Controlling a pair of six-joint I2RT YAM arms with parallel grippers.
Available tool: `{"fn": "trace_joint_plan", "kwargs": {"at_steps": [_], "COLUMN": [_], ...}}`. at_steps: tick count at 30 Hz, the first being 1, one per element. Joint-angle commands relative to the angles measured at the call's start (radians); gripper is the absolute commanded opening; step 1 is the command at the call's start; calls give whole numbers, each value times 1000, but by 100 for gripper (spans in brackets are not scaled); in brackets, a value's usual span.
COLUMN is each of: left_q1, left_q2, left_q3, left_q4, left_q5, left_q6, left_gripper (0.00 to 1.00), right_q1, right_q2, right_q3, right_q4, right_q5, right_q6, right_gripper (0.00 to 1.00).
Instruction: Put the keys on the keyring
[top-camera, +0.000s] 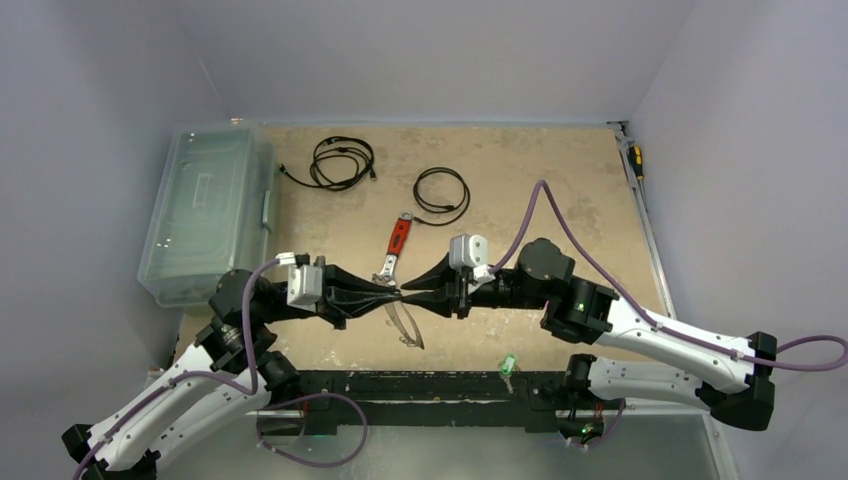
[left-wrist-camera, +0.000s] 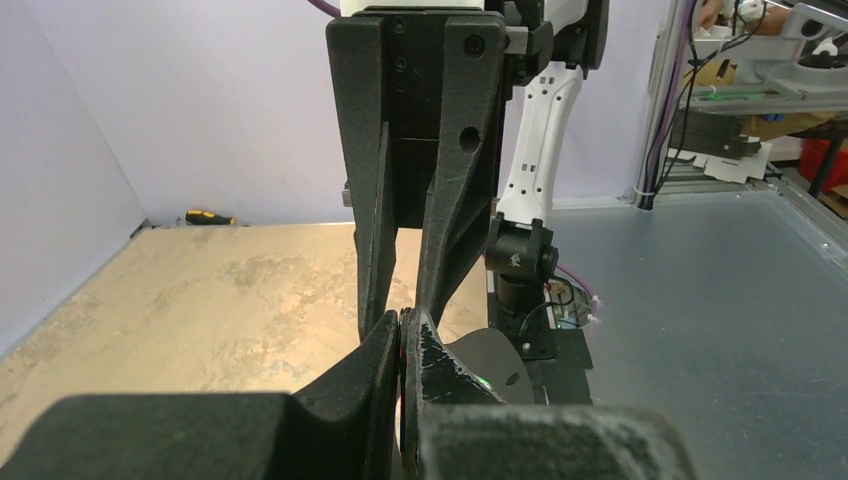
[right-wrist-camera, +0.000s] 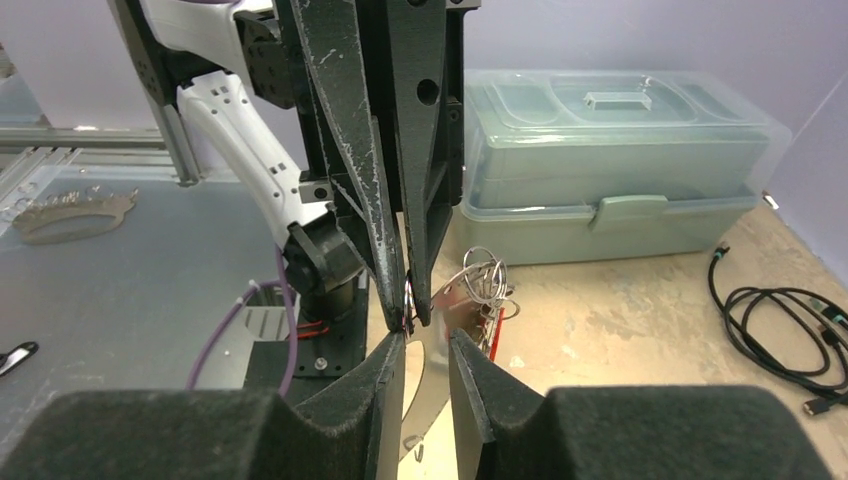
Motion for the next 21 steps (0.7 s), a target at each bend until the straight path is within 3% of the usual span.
{"fn": "trace_joint_plan", "kwargs": {"at_steps": [1,21], "left_q1": [-3,-4], "left_q2": [32,129], "left_q3": [23,43], "left_q4": [4,-111], "left_q5": [12,126], "left_q6": [22,106], "left_gripper": [0,0], "right_q1": [16,18], "right_q2": [17,110], "right_q3": [61,176], "right_q4": [55,-61], "right_q5": [-102,-177], "right_q6": [14,-28], "right_gripper": [26,2]}}
